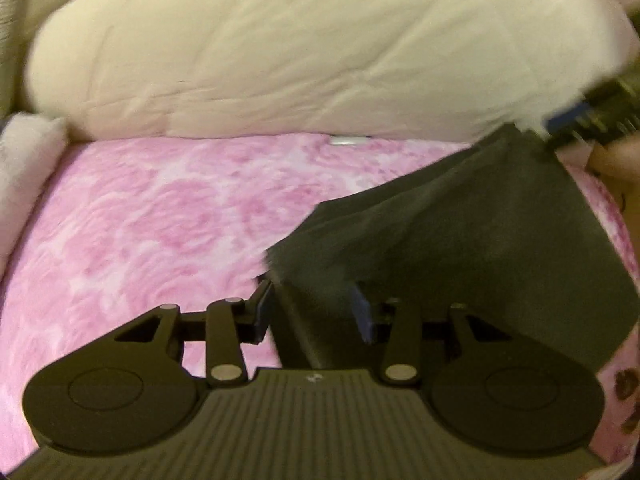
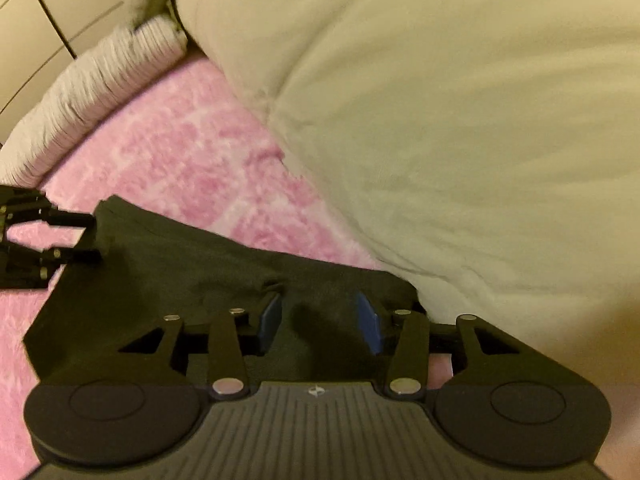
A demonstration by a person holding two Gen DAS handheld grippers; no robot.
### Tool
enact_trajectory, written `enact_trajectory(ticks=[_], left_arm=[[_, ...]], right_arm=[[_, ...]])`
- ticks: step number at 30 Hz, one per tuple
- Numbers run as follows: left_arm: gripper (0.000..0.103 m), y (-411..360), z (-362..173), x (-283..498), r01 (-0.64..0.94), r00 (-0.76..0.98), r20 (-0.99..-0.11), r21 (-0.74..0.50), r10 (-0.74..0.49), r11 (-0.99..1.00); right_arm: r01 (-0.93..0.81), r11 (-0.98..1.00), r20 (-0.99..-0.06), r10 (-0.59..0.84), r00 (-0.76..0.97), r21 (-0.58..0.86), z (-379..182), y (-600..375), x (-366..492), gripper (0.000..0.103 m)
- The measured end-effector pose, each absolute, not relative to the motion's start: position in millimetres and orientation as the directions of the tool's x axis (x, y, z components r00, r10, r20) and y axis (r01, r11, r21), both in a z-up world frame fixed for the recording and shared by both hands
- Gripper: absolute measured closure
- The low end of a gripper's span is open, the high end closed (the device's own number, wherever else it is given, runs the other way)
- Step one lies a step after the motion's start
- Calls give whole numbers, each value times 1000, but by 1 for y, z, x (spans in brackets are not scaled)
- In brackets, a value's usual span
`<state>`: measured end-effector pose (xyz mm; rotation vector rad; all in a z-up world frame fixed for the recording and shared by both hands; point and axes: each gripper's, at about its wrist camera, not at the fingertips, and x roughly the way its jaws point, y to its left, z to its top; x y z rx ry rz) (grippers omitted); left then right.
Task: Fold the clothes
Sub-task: 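Lay the jeans flat on the bed and open both grippers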
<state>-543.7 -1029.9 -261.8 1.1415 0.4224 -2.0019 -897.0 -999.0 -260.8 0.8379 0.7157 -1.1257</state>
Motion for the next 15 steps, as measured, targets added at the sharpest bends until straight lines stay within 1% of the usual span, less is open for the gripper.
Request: enact_trajectory(ticks=[1,3,5,7,9,12,13,15], left_arm=[[66,-1020,-259,-537,772,-299,-832,77,-468,-630],[66,-999,-254,-524,793,-309,-823,55,-477,-607],[66,-979,-261,-522,779,-327,-824,41,-463,-625],[66,-967,-280,-531,746,-301,-844,81,-443,-661],[64,-964,-302,-537,722,-269,-853,129,-448,-679],[58,-980,-309,-540,744,-277,-855,97,-438,-661],[58,-985,-307,-541,748,-281,-857,85,-431,-658],[61,-984,-296,-539,741,-285,-849,99,-444,-665]], right_arm=[[958,208,-826,-492,276,197,-255,-986,-893,55],[957,227,-818,-506,273,179,-249,-957,-883,54],[954,250,-819,-503,276,167,-250,-929,-869,54],[953,259,-832,-484,270,158,-260,-912,-856,54],[957,244,-858,-445,256,159,-278,-903,-847,54],[962,231,-879,-418,231,144,-297,-893,-837,54],[964,229,-877,-424,224,135,-297,-889,-836,54],[966,221,-869,-443,220,132,-288,-880,-836,54]])
